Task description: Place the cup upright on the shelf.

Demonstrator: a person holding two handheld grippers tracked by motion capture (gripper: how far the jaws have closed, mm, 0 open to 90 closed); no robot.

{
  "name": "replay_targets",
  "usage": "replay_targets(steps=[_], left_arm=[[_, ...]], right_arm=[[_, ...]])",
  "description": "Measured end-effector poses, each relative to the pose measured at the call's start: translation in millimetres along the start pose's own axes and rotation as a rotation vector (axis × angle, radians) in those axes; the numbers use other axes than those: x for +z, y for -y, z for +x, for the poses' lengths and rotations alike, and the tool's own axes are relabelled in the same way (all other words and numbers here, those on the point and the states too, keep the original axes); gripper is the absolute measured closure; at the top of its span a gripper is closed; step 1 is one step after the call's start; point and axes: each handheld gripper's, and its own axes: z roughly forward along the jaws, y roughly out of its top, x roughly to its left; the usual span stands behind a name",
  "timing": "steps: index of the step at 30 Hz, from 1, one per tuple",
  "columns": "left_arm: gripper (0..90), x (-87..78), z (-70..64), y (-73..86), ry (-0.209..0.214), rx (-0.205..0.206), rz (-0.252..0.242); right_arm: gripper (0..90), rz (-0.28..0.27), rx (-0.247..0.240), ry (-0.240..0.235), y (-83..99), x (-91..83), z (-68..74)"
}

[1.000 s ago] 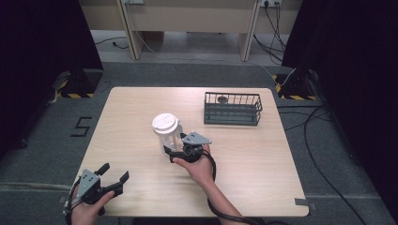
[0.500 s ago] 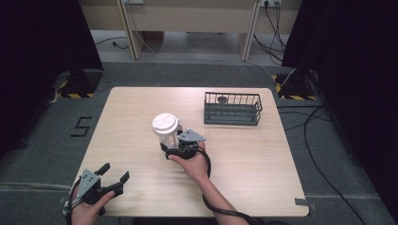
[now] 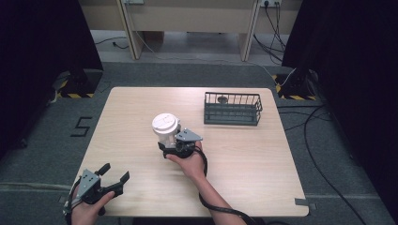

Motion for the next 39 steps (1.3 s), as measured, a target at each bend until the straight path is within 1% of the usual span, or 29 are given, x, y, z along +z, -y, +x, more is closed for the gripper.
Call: replay_targets(steps=[6,12,14,20,29,31,39], left_arm=[[14.6,0.0,-0.5,0.1,0.005,0.004,0.002],[14.6,-0.1,-0.6,-0.1,0.006,0.004,0.000],[14.7,0.0,-0.5,-0.1,0.006,0.004,0.000],[14.6,0.0,-0.6,-0.2,0.005,0.005,-0.001],[14.7,-0.2,-0.4,-0.4,0.004,0.002,-0.004],[14.7,-0.3,-0.2,-0.3,0.003,0.002,-0.003],[14.7,-0.3,-0.6,-0.6,-0.001,0.003,-0.004]], right_arm=[[15.6,-0.012,-0.005,-0.007,0.7,2.6,0.2],[16.7,-0.026,-0.028,-0.005,1.7,3.6,1.8],[17.5,-0.029,-0.044,-0.008,1.0,3.2,2.1],[18.3,-0.037,-0.038,-0.021,-0.4,1.8,0.7],[18.4,-0.040,-0.046,-0.015,-1.4,-0.8,2.5],[18.5,-0.042,-0.056,-0.012,-2.8,-2.3,1.9],[18.6,-0.041,-0.061,0.003,-9.4,-11.4,-1.1]])
